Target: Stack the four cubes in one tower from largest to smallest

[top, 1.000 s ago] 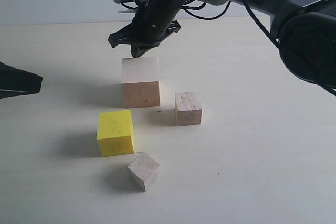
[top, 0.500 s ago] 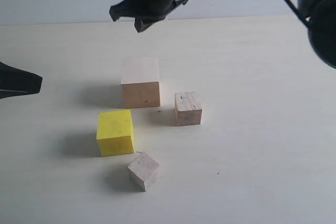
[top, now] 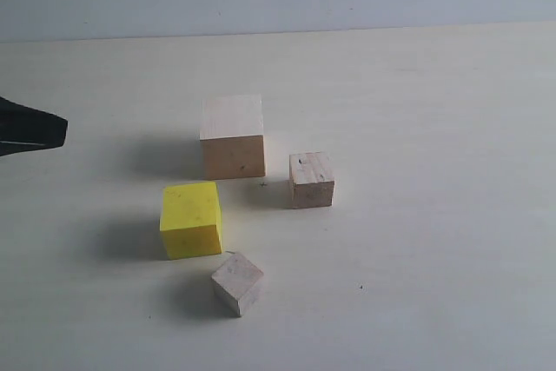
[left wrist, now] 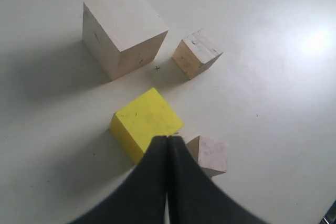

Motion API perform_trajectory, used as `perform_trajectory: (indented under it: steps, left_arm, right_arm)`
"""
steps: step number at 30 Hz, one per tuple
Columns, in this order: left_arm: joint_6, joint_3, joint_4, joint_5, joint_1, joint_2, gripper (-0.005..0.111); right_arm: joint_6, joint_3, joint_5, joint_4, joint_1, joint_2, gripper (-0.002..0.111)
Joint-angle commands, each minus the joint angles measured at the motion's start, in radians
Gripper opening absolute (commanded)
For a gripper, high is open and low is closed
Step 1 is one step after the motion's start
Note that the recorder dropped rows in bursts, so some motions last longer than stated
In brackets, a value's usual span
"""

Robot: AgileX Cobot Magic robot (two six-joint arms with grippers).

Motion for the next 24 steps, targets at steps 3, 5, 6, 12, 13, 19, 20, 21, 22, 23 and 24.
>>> perform_trajectory:
  steps: [3, 5, 6, 12, 13, 19, 20, 21, 22, 23, 24]
  left_arm:
    - [0.005, 0.002, -0.024, -0.067, -0.007, 0.002, 0.000]
    - [0.025, 0.002, -0.048, -0.087, -0.007, 0.002, 0.000]
    - [0.043, 0.002, -0.055, -0.086, -0.007, 0.002, 0.000]
    - [0.125, -0.009, -0.063, -0.010, -0.007, 0.063, 0.000]
    - [0.139, -0.021, -0.061, 0.020, -0.007, 0.083, 0.000]
    - [0.167, -0.131, 0.009, 0.133, -0.060, 0.197, 0.001]
    - [0.167, -0.149, 0.044, 0.133, -0.091, 0.214, 0.003]
    - [0.167, -0.164, 0.075, 0.133, -0.126, 0.229, 0.006]
    - [0.163, -0.183, 0.119, 0.133, -0.163, 0.247, 0.010]
    - [0.158, -0.200, 0.160, 0.133, -0.200, 0.266, 0.016]
    - [0.158, -0.213, 0.190, 0.131, -0.229, 0.284, 0.022]
  right_arm:
    - [0.014, 0.340, -0.237, 0.003, -0.003, -0.298, 0.000]
    - [0.014, 0.408, -0.228, 0.003, -0.003, -0.368, 0.000]
    - [0.014, 0.442, -0.217, 0.003, -0.003, -0.404, 0.000]
    - [-0.024, 0.587, -0.020, 0.001, -0.003, -0.571, 0.000]
    - [-0.040, 0.603, 0.006, 0.001, -0.003, -0.589, 0.000]
    - [-0.048, 0.691, 0.066, 0.001, -0.003, -0.719, 0.000]
    - [-0.048, 0.696, 0.072, 0.001, -0.003, -0.738, 0.000]
    - [-0.048, 0.696, 0.082, 0.001, -0.003, -0.755, 0.000]
    - [-0.048, 0.696, 0.093, 0.001, -0.003, -0.768, 0.000]
    - [-0.048, 0.696, 0.101, 0.001, -0.003, -0.783, 0.000]
    - [-0.048, 0.696, 0.112, 0.001, -0.003, -0.797, 0.000]
